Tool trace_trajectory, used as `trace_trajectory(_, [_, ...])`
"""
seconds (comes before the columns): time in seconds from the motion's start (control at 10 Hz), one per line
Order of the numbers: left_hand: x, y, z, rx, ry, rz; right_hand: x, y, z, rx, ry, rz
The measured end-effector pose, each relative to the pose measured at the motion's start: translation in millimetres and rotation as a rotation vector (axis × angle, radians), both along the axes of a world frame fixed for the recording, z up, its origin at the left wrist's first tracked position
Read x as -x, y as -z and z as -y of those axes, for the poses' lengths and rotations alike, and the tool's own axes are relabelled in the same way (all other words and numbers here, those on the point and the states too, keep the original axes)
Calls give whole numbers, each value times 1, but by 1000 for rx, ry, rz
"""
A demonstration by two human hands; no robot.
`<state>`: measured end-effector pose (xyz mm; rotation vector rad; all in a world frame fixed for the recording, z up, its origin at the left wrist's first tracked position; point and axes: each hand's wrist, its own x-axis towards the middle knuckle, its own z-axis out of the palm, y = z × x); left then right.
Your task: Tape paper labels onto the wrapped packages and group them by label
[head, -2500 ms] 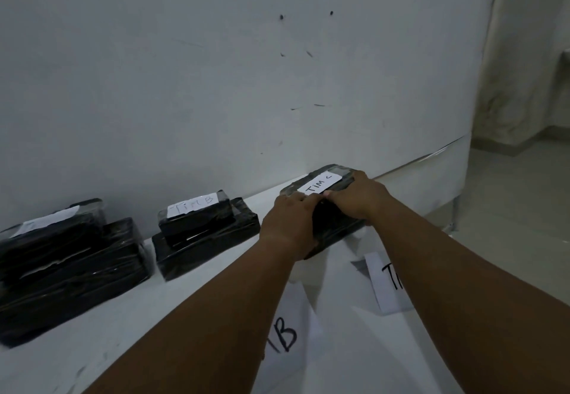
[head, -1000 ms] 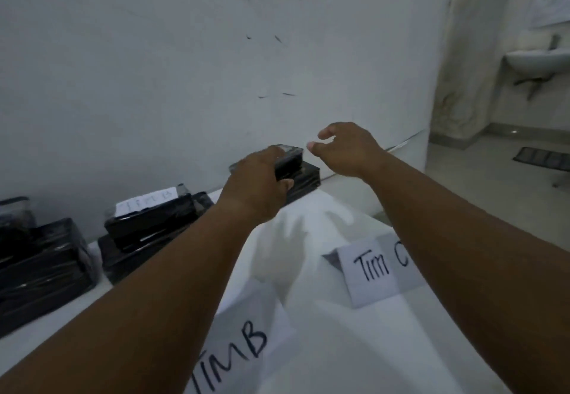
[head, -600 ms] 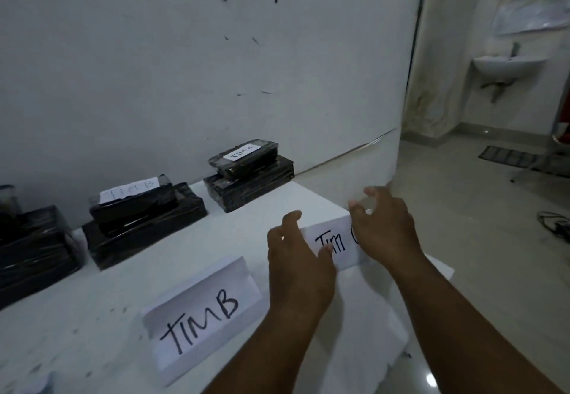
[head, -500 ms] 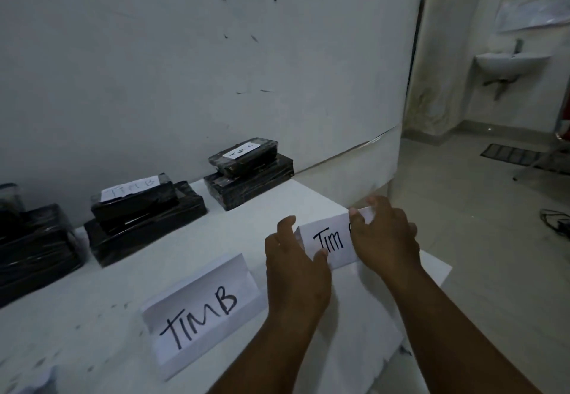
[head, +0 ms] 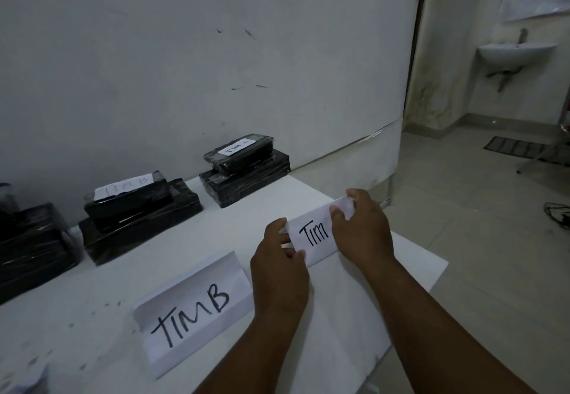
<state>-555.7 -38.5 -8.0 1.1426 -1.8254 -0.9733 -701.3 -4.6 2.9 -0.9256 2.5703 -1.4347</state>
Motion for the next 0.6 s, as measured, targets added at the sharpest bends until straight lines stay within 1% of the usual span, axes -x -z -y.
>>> trace_trajectory(0.3, [2,3,2,48,3,-29,9,1,17,50,-25,-14])
trace_trajectory(0.5, [3,2,0,48,36,-38,8,1,17,41,-33,-32])
trace_trajectory(0.6, [3,4,1,55,27,-28,6,1,15,12,6,-49])
